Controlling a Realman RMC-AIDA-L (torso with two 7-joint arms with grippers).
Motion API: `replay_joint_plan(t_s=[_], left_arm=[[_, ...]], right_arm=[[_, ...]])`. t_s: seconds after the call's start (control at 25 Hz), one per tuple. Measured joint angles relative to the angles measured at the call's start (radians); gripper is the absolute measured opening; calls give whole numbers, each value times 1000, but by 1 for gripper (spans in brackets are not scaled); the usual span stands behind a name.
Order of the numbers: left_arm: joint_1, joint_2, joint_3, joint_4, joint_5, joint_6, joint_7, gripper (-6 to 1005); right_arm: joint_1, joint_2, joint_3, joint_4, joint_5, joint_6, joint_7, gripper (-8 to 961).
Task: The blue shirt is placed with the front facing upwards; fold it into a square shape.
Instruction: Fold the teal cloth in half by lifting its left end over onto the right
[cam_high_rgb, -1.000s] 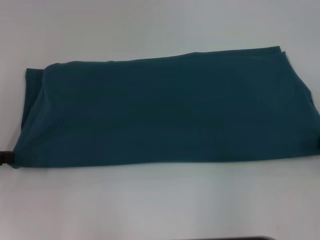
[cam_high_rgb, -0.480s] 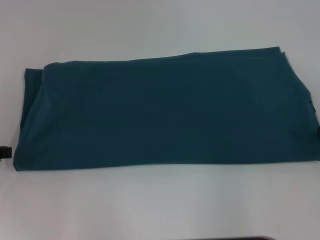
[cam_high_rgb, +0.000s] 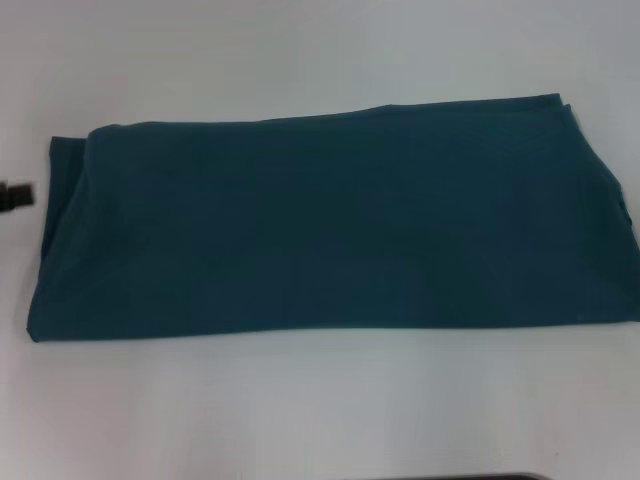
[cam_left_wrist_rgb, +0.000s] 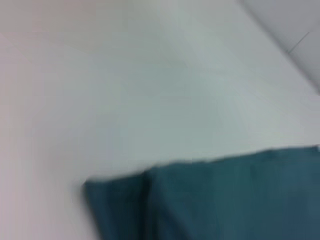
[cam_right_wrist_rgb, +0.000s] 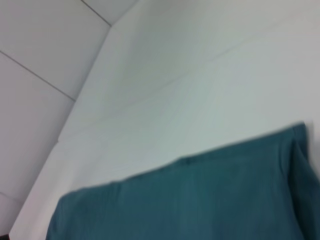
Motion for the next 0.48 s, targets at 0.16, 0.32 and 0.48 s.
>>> replay_joint_plan(t_s=[0.16, 0.32, 0.48], left_arm=[[-47, -41, -2, 7, -26, -36, 37, 517], [-76, -78, 4, 13, -30, -86, 53, 639], [-94, -89, 19, 41, -31, -99, 62, 659]], right_arm=[[34, -2, -2, 5, 0, -51, 50, 589], [55, -5, -30, 6, -18, -121, 103, 655], [69, -15, -63, 7, -76, -165, 161, 653]])
